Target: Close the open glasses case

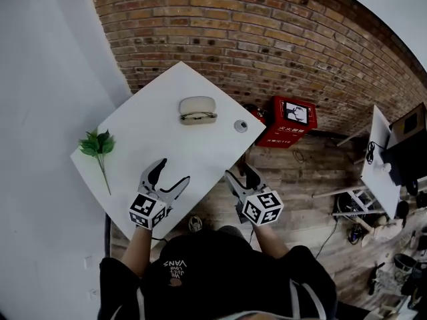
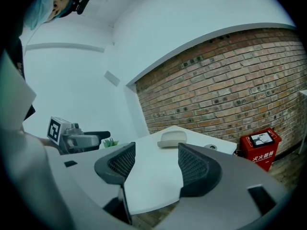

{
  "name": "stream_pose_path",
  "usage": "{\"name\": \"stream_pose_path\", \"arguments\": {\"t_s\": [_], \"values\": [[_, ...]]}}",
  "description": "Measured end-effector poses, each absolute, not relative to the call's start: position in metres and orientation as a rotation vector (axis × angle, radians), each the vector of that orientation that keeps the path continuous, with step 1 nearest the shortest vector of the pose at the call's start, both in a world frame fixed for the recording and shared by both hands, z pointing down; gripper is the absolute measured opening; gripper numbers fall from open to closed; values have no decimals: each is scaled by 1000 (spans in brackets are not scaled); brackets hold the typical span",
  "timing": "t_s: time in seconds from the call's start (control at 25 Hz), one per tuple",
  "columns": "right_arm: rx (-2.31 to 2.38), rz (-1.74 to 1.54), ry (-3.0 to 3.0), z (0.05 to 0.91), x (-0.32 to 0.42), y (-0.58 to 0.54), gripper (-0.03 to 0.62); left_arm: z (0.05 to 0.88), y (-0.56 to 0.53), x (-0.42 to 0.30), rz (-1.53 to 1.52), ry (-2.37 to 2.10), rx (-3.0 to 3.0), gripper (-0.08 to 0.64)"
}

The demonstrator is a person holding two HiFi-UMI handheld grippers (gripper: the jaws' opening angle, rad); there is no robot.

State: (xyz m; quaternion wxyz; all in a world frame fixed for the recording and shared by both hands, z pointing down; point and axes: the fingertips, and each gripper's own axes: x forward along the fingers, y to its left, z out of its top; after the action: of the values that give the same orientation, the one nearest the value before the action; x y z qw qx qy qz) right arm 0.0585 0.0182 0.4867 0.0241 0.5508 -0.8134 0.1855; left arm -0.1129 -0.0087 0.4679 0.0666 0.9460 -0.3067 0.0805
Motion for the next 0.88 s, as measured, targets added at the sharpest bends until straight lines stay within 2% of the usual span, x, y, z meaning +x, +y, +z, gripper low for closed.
{"name": "stream_pose_path", "arguments": {"t_s": [0.4, 0.88], "values": [[1666, 610, -2518, 494, 65, -30, 261, 478, -48, -115, 234, -949, 2795, 371], [1384, 646, -2583, 507, 78, -133, 261, 487, -121, -97, 279, -1080, 2723, 400]]}}
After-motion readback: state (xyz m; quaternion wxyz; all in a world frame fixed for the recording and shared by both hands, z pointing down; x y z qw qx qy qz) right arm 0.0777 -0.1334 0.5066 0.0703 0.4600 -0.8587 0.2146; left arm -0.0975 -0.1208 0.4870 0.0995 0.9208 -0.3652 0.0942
